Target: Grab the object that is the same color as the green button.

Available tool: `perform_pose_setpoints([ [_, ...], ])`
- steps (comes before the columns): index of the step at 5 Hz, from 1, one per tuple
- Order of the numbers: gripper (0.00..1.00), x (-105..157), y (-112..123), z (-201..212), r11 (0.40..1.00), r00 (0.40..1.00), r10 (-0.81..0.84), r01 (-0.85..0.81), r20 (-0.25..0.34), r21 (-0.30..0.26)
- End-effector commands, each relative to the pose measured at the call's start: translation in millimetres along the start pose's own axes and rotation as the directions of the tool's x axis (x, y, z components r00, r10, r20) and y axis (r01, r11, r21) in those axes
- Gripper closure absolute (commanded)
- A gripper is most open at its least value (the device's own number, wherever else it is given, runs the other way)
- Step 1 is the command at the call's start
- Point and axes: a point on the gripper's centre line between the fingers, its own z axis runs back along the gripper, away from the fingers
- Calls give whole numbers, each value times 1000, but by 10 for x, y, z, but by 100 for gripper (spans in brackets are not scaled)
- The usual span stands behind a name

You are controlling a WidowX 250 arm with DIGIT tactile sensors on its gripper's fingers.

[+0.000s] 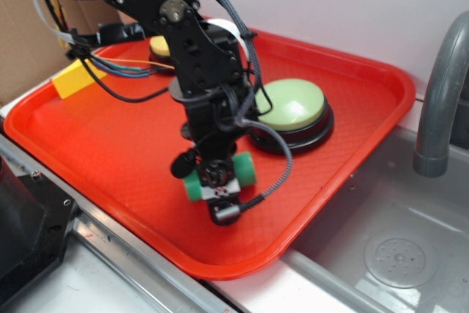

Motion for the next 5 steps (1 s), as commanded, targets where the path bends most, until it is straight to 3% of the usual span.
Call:
perform_pose_setpoints([
  [1, 100, -93, 358, 655, 980, 980, 199, -199, 4, 24],
  [2, 100, -270, 727, 1019, 938, 934, 342, -333, -102, 93],
  [3, 100, -495, 1023, 1149, 910, 909, 412, -405, -70, 90],
  [4, 100, -749, 1260, 1167, 887, 886, 461, -459, -50, 48],
  [5, 100, -854, 1322, 1156, 861, 859, 508, -504, -63, 71],
])
